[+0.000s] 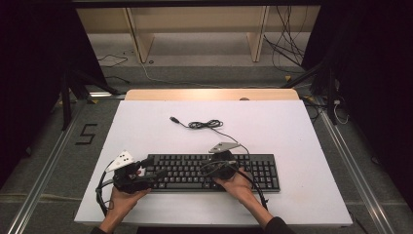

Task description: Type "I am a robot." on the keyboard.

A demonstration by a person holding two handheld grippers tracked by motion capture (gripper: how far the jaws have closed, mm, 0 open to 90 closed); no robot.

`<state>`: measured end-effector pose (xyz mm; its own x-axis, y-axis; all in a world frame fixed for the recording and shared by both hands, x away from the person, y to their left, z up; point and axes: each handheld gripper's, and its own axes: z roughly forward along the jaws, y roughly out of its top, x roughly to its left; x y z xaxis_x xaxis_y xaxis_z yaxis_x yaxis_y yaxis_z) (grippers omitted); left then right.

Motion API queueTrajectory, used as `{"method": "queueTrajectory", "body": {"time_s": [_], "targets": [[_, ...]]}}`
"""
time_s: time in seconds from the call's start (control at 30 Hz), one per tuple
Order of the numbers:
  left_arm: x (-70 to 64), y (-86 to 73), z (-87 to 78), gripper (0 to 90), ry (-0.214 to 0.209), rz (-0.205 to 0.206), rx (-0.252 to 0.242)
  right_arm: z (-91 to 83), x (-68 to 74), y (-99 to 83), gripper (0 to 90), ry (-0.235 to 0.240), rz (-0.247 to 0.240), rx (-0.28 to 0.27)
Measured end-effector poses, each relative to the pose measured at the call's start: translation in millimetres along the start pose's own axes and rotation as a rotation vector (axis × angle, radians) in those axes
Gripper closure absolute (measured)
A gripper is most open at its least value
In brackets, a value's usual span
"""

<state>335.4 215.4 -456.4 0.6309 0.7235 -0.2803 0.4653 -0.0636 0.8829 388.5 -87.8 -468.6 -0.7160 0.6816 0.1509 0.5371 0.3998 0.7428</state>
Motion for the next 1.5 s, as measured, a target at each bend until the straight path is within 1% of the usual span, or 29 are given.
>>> {"method": "queueTrajectory", "body": {"time_s": [0.27,0.43,0.5,0.6,0.73,0.8,0.9,0.97,1.0,1.17,1.37,1.5], "targets": [[-0.3,0.0,0.2,25.9,0.001,-0.002,-0.002,7.2,0.6,-2.0,90.0,-0.003,-0.001,0.029],[-0.3,0.0,-0.1,25.9,0.001,0.001,0.000,11.7,2.6,-4.5,90.0,-0.008,-0.010,0.044],[-0.4,-0.1,0.0,25.9,0.001,0.002,0.001,12.0,3.5,-4.5,90.0,-0.015,-0.024,0.045],[-0.8,-0.2,0.3,25.9,0.002,0.002,0.000,12.0,3.9,-4.7,90.0,-0.018,-0.021,0.043],[-0.7,0.0,0.0,25.9,0.002,0.004,0.000,10.2,3.0,-4.1,90.0,-0.006,0.003,0.037],[-0.3,0.1,-0.1,25.9,0.002,0.002,0.000,6.8,2.8,-3.5,88.2,0.008,0.022,0.015],[0.1,0.1,-0.5,25.9,0.003,0.004,-0.001,2.0,3.5,-1.9,87.2,0.006,0.024,-0.012],[-0.2,0.2,-0.5,25.9,0.003,0.004,-0.003,-0.1,2.9,-1.3,85.9,0.009,0.027,-0.022],[-0.2,0.2,-0.6,25.9,0.003,0.005,-0.001,-0.9,3.1,-1.1,85.0,0.013,0.036,-0.025],[-0.4,0.3,-0.6,25.9,0.004,0.006,-0.002,-5.3,2.9,-0.4,80.6,0.022,0.040,-0.043],[-0.4,0.3,-0.7,25.9,0.005,0.005,-0.004,-11.0,4.6,0.4,69.7,0.047,0.044,-0.071],[-0.5,0.3,-0.8,25.9,0.005,0.006,-0.003,-14.1,6.2,0.5,63.3,0.059,0.041,-0.078]]}}
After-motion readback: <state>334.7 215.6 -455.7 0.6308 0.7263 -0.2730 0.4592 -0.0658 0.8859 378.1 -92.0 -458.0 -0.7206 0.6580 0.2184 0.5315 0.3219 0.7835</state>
